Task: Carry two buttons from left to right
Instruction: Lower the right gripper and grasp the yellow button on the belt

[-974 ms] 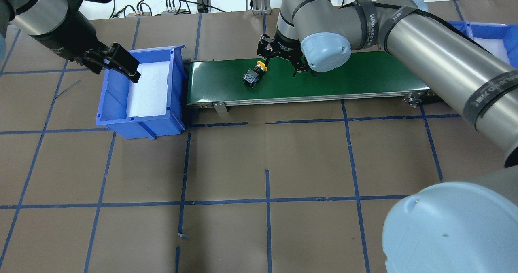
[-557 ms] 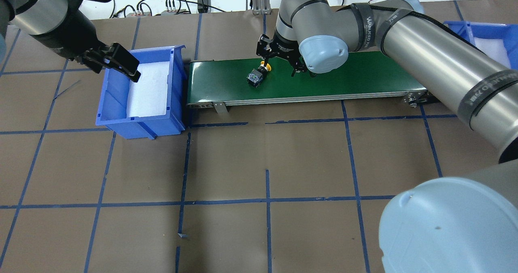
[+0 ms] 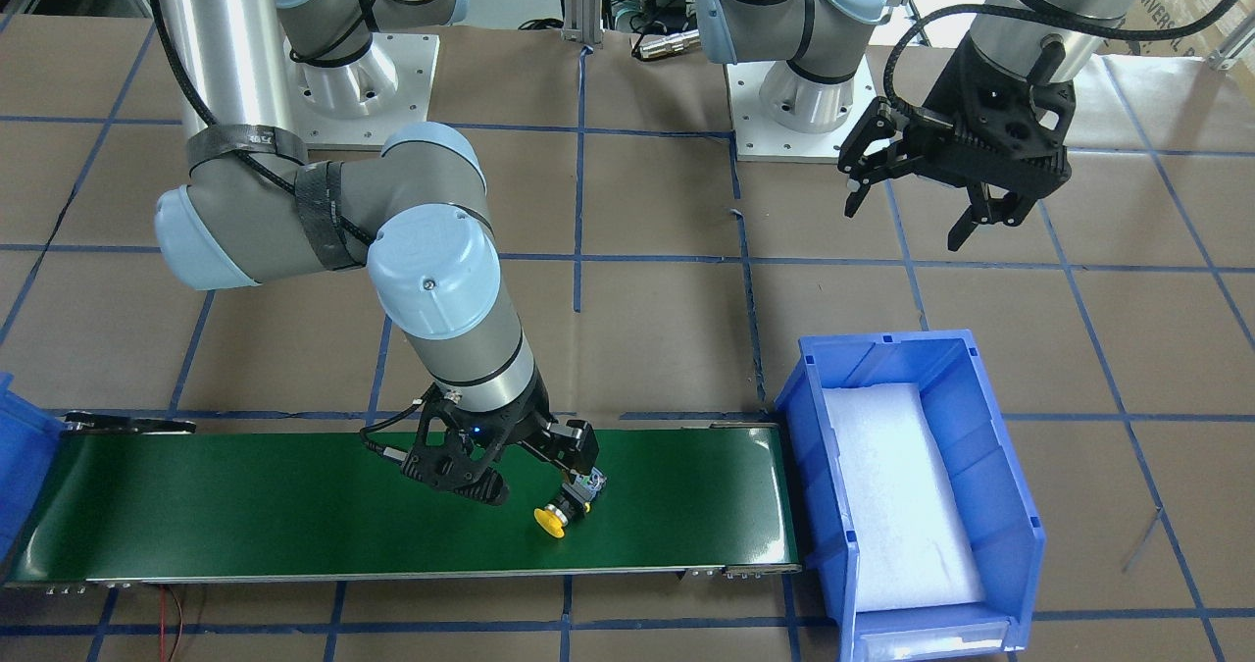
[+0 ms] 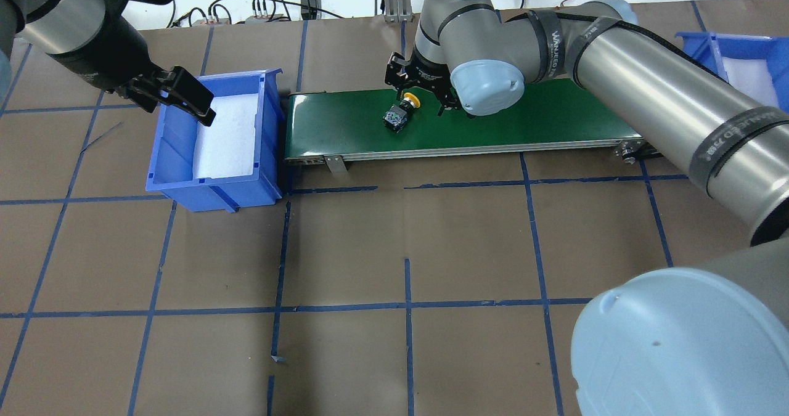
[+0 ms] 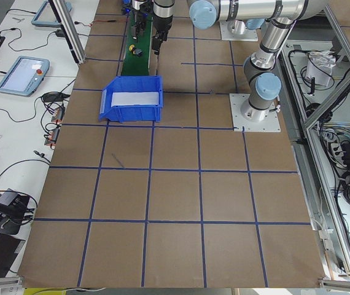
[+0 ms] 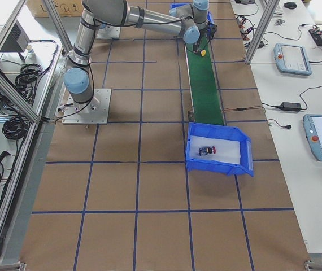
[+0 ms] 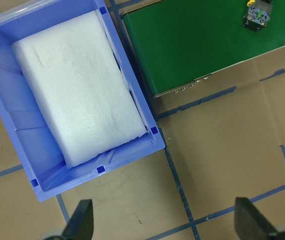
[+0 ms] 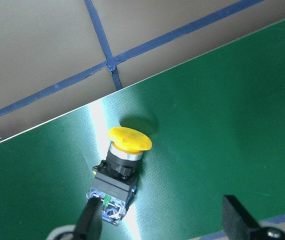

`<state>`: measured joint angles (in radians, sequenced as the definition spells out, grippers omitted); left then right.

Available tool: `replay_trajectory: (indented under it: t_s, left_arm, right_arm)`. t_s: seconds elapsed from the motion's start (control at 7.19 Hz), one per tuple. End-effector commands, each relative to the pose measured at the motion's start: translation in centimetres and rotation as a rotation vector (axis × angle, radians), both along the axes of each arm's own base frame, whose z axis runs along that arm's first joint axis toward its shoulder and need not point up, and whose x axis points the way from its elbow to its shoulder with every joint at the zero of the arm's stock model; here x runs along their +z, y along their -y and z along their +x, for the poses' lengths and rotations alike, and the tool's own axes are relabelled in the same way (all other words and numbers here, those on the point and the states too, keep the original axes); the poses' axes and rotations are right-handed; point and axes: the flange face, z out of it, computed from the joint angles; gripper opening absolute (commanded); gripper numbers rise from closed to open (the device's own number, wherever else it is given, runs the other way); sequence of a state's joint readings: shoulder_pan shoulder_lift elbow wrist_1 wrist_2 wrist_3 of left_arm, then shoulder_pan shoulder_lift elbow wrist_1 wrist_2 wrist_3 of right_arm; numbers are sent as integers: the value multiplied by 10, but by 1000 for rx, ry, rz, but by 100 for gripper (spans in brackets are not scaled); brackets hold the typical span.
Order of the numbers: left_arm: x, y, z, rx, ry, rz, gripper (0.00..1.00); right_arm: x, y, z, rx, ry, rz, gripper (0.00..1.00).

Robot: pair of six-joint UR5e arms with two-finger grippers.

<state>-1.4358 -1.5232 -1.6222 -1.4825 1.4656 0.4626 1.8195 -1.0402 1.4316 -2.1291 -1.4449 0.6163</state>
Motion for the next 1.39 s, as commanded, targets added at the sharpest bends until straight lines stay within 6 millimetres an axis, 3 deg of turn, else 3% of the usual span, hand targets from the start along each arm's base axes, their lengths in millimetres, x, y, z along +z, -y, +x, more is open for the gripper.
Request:
replay_trajectory:
  t_s: [0.0,0.56,0.7,0.97,1.25]
  left_arm:
    - [3,-3,-2,3,2,-1,100]
    - [6,-9,-2,8,8,8,100]
    - [6,-9,-3,6,7,8,100]
    - [6,-9,-2,6,7,7,100]
    - [7,-8,-2,8,8,-2,100]
  right_arm:
    - [-12,4,5,1,4,-14,86]
    - [-33,11,11,7,8,-29,86]
    - [-34,11,11,11,10,-26,74]
    - [-35,11,12,23,41,-15,39]
    - [-36,11,12,25,42,-12,29]
